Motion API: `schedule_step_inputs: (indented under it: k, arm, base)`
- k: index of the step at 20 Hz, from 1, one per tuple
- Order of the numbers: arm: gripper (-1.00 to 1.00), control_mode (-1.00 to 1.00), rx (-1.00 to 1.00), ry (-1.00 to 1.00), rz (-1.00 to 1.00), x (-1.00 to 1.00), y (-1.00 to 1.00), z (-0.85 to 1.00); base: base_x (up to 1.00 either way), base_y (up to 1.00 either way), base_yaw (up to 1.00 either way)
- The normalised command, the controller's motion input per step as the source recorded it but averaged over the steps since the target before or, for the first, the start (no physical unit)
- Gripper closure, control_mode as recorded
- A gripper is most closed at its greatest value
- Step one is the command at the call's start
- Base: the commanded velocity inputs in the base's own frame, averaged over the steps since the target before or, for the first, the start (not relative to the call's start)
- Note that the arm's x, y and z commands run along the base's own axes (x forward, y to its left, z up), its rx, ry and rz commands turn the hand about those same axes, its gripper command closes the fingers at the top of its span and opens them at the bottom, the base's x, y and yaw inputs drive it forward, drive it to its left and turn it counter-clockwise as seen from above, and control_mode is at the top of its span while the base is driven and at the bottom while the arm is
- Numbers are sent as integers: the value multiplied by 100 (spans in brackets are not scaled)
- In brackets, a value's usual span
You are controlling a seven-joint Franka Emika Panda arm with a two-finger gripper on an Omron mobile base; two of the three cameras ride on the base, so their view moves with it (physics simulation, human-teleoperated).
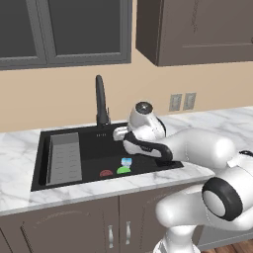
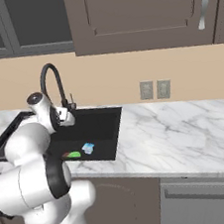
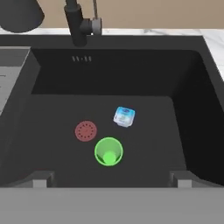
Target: Pick the cup and saucepan and place them in the sink. Then turn on the water.
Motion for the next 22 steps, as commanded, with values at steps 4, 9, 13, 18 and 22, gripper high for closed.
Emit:
schedule_step_inputs:
  k: [4,9,13,18,22]
  arm:
    - [-100,-100,12,0,0,-9,-60,13]
    - [-100,-100,8,0,0,-8,-59,36]
    - [-100,-100,0,0,0,-44,-44,68]
    - [-100,-100,-4,0,0,-70,-21,88]
    - [-100,-100,-3,-11,-15,-100,0,25]
  base:
    - [0,0,0]
    - [0,0,0]
    - [0,0,0]
    - [0,0,0]
    - [0,0,0]
